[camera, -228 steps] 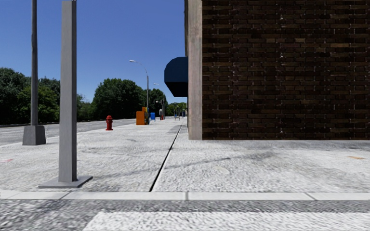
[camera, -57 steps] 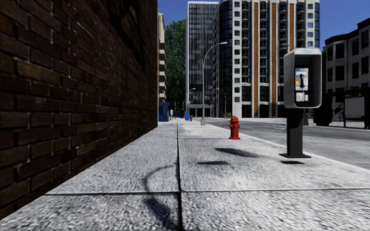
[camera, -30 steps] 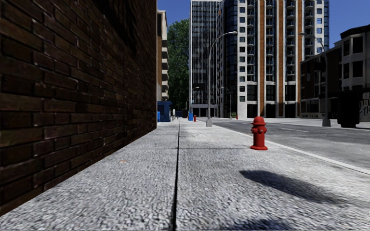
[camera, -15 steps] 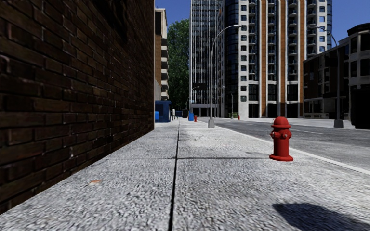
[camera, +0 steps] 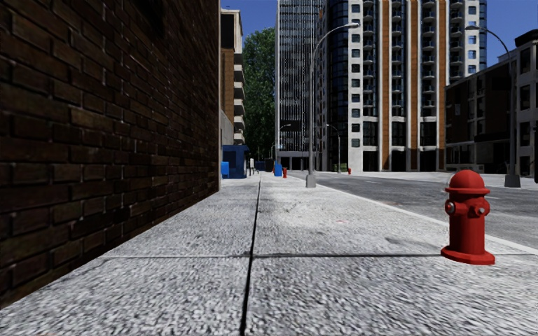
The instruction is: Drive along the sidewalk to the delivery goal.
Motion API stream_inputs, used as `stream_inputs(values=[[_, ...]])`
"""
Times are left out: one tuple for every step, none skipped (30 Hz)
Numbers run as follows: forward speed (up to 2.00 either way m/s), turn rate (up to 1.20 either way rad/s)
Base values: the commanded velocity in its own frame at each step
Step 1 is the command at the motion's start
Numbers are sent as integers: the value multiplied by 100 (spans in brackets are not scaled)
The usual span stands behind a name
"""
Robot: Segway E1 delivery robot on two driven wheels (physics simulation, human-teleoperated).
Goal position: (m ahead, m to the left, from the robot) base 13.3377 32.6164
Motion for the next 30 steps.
stream_inputs(values=[[200, 0], [200, 0], [200, 0], [200, 0], [200, 0], [200, 0], [200, 0], [200, 0], [200, 0], [200, 0], [200, 4], [200, 9], [200, 9], [200, 14], [200, 16], [200, 16], [200, 16], [200, 5], [200, 0], [200, 0], [200, 0], [200, 0], [200, 0], [200, 0], [200, 0], [200, 0], [200, 0], [200, 0], [200, 1], [200, 15]])
